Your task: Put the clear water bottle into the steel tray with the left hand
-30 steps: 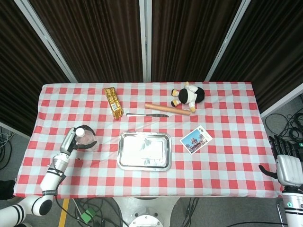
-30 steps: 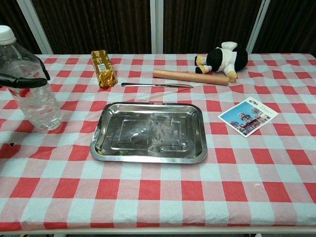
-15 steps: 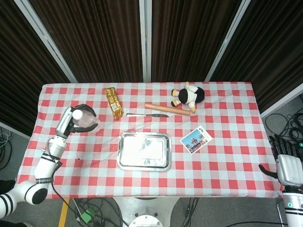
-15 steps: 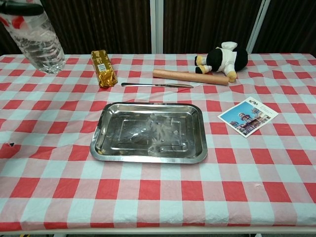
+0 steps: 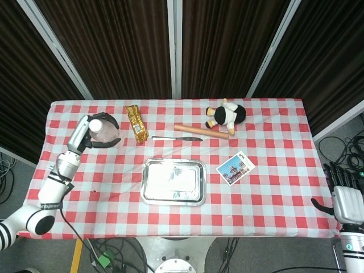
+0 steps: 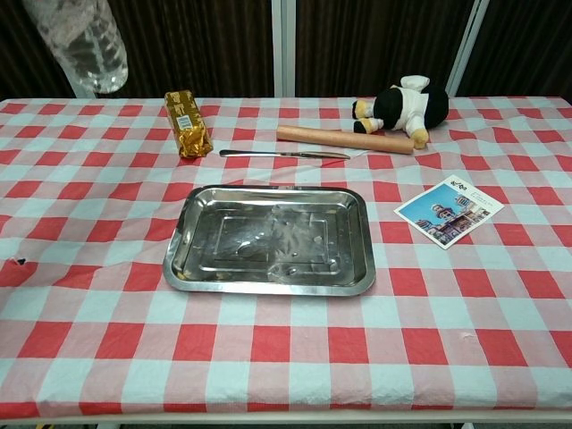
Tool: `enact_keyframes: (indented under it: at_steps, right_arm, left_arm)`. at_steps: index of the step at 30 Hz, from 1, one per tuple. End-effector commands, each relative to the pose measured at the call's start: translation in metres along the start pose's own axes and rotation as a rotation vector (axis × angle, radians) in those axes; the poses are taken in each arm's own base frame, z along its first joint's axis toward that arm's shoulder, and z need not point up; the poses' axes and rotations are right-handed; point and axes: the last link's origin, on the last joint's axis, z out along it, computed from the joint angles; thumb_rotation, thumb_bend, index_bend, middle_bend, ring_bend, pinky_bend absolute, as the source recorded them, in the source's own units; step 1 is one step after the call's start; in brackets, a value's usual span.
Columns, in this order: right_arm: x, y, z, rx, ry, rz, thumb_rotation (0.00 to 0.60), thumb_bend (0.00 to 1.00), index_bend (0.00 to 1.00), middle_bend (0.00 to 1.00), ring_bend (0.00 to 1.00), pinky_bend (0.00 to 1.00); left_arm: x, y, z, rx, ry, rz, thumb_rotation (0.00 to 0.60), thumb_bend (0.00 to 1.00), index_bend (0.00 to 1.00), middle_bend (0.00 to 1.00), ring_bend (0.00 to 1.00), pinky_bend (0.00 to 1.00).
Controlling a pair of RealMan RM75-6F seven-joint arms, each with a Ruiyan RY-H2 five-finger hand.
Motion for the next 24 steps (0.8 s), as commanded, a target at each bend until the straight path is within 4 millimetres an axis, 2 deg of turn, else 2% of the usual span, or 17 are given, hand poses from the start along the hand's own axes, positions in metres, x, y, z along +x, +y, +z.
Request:
enact_keyframes:
  at_steps: [1, 3, 4, 6, 10, 13, 15, 20, 21, 22, 24]
  right_arm:
    - [0.000, 0.000, 0.000, 0.000, -0.002, -0.001, 0.600, 0.10, 0.04, 0.02, 0.00, 0.00]
    - [0.001, 0.000, 0.000, 0.001, 0.004, 0.001, 0.600, 0.10, 0.04, 0.02, 0.00, 0.00]
    - [0.001, 0.000, 0.000, 0.001, 0.008, 0.001, 0.600, 0.10, 0.04, 0.02, 0.00, 0.00]
    - [0.002, 0.001, 0.000, -0.002, 0.010, 0.002, 0.600, 0.10, 0.04, 0.02, 0.00, 0.00]
    - [0.000, 0.000, 0.001, -0.001, 0.002, -0.003, 0.600, 0.10, 0.04, 0.02, 0.00, 0.00]
    - [-0.001, -0.001, 0.001, 0.000, -0.001, -0.004, 0.600, 0.10, 0.04, 0.02, 0.00, 0.00]
    - [-0.001, 0.000, 0.000, 0.000, 0.001, -0.004, 0.600, 0.10, 0.04, 0.02, 0.00, 0.00]
    - [-0.002, 0.001, 0.001, -0.003, -0.005, -0.012, 0.600, 0.10, 0.04, 0.02, 0.00, 0.00]
    - [-0.003, 0.001, 0.001, -0.007, -0.006, -0.010, 0.600, 0.10, 0.04, 0.02, 0.00, 0.00]
    - [-0.003, 0.002, 0.002, -0.009, -0.007, -0.008, 0.600, 0.10, 0.04, 0.02, 0.00, 0.00]
    - [-0.002, 0.003, 0.002, -0.010, -0.005, -0.007, 0.600, 0.10, 0.04, 0.02, 0.00, 0.00]
  left_arm:
    - [-0.010, -0.043, -0.026, 0.168, -0.030, -0.034, 0.600, 0.24, 0.61, 0.61, 0.44, 0.44]
    - [-0.014, -0.066, -0.038, 0.248, -0.035, -0.050, 0.600, 0.24, 0.61, 0.61, 0.44, 0.44]
    - [-0.014, -0.072, -0.038, 0.258, -0.032, -0.049, 0.600, 0.24, 0.61, 0.61, 0.44, 0.44]
    - [-0.011, -0.066, -0.032, 0.220, -0.019, -0.045, 0.600, 0.24, 0.61, 0.61, 0.44, 0.44]
    - [-0.001, -0.039, -0.014, 0.125, -0.010, -0.031, 0.600, 0.24, 0.61, 0.60, 0.44, 0.45]
    - [-0.002, -0.039, -0.013, 0.140, -0.018, -0.040, 0.600, 0.24, 0.61, 0.60, 0.44, 0.45]
    - [-0.009, -0.041, -0.011, 0.159, -0.031, -0.064, 0.600, 0.24, 0.61, 0.60, 0.44, 0.45]
    - [-0.056, -0.026, 0.006, 0.130, -0.150, -0.112, 0.600, 0.24, 0.60, 0.60, 0.44, 0.45]
    - [-0.056, -0.023, 0.008, 0.118, -0.150, -0.103, 0.600, 0.24, 0.60, 0.60, 0.44, 0.45]
    - [-0.048, -0.022, 0.010, 0.113, -0.131, -0.081, 0.600, 0.24, 0.60, 0.60, 0.44, 0.45]
    - [-0.023, -0.030, 0.009, 0.139, -0.072, -0.032, 0.600, 0.24, 0.60, 0.60, 0.44, 0.45]
